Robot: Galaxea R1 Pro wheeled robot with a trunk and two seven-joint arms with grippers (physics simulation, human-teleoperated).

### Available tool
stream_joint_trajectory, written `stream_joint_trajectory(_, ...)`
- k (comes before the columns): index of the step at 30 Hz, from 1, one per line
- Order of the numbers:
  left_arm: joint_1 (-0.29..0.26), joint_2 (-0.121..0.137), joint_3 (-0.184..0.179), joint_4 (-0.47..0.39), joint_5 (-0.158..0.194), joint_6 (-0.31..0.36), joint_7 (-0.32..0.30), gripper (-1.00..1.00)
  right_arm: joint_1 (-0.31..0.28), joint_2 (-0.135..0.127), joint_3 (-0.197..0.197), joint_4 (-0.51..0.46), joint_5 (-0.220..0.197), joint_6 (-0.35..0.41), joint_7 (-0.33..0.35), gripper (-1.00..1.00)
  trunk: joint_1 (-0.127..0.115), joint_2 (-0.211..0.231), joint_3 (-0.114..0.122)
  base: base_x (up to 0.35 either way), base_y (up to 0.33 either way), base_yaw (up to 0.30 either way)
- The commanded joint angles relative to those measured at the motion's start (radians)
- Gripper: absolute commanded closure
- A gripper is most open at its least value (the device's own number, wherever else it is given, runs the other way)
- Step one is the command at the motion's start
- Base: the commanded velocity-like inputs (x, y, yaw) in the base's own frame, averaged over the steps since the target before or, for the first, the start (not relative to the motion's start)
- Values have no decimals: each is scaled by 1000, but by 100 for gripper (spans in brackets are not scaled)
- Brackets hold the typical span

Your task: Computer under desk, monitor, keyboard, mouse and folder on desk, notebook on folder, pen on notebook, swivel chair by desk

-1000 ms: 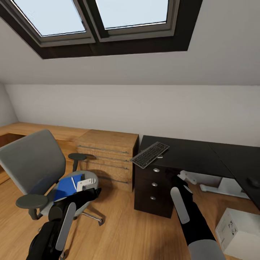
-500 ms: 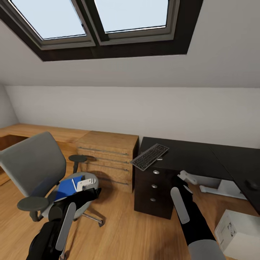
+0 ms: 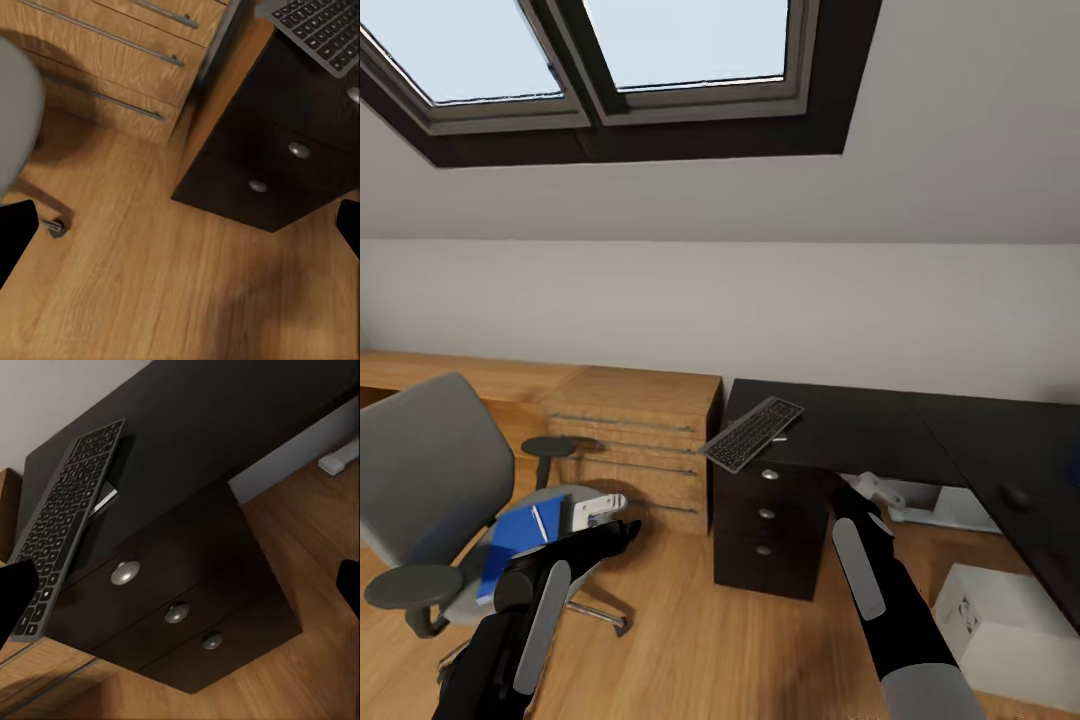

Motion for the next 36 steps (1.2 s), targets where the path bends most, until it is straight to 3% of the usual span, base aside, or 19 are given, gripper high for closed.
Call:
stream_joint_trajectory(1, -1, -1, 2, -1, 11, 5, 7, -100, -1, 0, -1, -1, -5, 4, -4, -100, 0, -1, -1, 0, 0, -249)
stream_joint_trajectory(27, -1, -1, 2, -1, 10, 5, 7, -100, -1, -1, 2, 14, -1, 3, -1, -100, 0, -1, -1, 0, 0, -249)
stream_joint_trajectory(36, -1, -1, 2, -1, 10, 5, 7, -100, -1, -1, 20, 18, 2, 3, 2, -100, 0, -1, -1, 0, 0, -78)
